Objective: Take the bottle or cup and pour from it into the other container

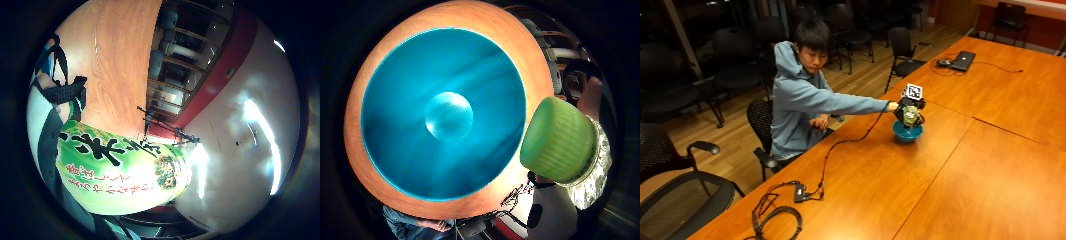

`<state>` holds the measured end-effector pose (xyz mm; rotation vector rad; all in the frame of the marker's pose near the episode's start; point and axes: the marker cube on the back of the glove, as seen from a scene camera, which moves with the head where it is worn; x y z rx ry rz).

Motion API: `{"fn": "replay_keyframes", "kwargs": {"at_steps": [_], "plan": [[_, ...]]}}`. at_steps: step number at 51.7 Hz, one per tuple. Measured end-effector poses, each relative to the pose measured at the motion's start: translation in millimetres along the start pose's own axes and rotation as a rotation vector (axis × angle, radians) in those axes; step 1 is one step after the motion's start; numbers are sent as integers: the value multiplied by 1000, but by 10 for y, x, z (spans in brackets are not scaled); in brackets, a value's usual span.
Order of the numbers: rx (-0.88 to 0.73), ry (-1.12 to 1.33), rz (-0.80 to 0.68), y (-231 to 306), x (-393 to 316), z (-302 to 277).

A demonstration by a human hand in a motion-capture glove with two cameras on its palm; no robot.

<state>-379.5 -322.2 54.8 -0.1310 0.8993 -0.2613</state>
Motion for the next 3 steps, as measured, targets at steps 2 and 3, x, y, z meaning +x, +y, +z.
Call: {"fn": "replay_keyframes", "kwargs": {"at_steps": [2,3], "plan": [[3,109,-75,54,60,89],[4,117,-87,60,60,96]]}}
